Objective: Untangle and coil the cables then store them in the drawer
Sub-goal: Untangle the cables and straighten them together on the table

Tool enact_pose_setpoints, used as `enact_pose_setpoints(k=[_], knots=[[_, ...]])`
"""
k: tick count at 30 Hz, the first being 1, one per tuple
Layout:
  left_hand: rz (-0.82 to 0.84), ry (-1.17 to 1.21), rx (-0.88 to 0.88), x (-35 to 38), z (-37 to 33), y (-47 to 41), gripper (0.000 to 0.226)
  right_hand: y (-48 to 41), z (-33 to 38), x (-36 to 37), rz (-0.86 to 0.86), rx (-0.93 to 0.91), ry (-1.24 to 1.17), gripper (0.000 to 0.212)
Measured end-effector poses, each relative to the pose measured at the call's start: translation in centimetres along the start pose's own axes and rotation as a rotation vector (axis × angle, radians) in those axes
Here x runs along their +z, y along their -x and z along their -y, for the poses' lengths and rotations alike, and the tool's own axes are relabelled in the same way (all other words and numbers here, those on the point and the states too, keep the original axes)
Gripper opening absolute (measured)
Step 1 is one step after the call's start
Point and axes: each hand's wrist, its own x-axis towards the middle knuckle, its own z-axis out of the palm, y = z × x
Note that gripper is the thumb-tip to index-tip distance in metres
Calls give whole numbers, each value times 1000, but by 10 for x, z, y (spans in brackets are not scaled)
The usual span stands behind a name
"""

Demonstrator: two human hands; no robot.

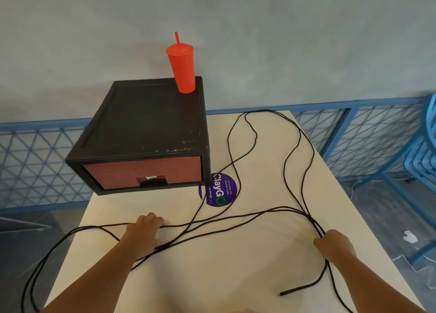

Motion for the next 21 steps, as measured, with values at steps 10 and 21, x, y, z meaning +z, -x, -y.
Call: enact_pose_setpoints(k=[10, 21], knots=[[125, -57, 111, 1, 31, 17, 63, -26, -1, -5, -34, 81, -52, 18], [-9, 512, -251, 20, 75, 29, 26, -33, 4, -6, -31, 71, 39, 27]])
